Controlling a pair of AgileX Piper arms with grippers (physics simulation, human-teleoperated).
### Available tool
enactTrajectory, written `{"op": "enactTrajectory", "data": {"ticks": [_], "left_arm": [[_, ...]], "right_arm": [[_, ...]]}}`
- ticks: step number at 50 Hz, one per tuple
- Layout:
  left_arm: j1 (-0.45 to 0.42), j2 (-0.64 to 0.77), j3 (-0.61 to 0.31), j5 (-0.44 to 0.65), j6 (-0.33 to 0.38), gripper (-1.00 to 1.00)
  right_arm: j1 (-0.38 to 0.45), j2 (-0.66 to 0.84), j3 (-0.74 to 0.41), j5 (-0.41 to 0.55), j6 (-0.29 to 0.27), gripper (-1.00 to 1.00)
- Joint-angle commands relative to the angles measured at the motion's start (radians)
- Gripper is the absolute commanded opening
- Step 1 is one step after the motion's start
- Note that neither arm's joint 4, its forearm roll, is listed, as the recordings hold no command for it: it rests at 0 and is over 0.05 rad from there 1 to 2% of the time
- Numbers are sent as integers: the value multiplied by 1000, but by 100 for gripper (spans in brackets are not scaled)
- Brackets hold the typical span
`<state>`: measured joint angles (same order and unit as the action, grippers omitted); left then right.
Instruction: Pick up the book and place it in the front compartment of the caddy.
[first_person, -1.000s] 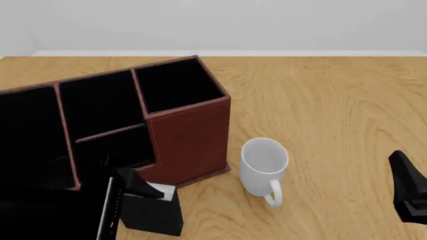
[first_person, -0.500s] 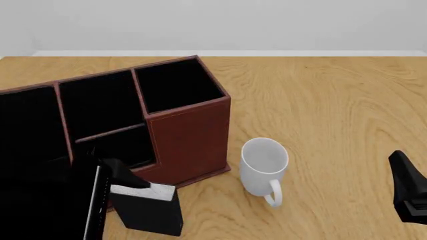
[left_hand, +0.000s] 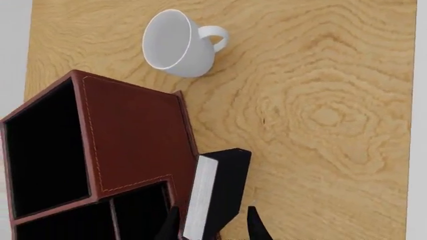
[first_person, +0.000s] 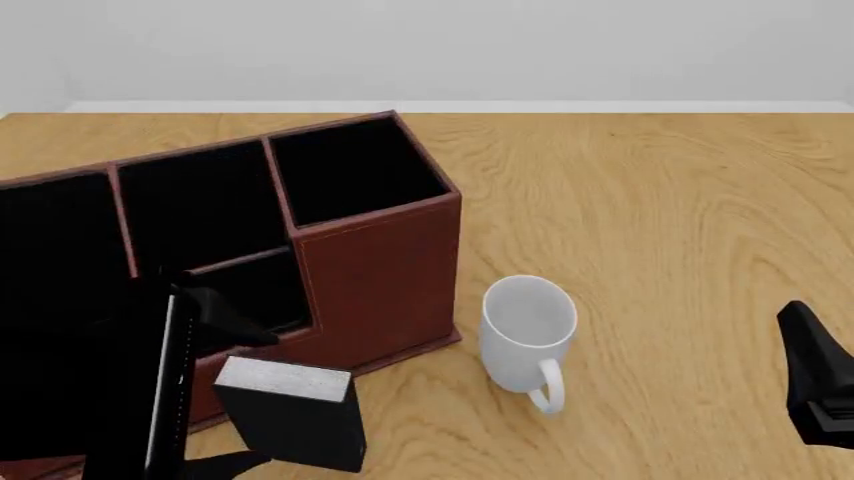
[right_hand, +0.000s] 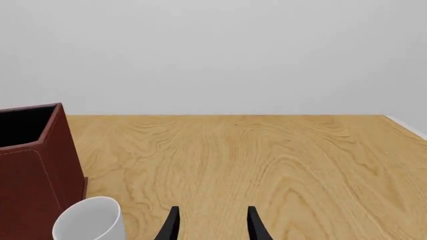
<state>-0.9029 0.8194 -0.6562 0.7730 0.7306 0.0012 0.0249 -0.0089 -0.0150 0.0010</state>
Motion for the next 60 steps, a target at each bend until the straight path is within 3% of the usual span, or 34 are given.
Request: {"op": "enactTrajectory", "data": {"ticks": [1,3,47,60], "left_arm": [[39,9,4,-15,14,100],[59,14,16,-35,38,100],[91,105,105,-173,-20,100],[123,127,111,-192,4,100]], "right_arm": [[0,0,0,0,0,100],[0,0,0,0,0,100],[0,0,0,0,0,100],[0,0,0,0,0,100]]}}
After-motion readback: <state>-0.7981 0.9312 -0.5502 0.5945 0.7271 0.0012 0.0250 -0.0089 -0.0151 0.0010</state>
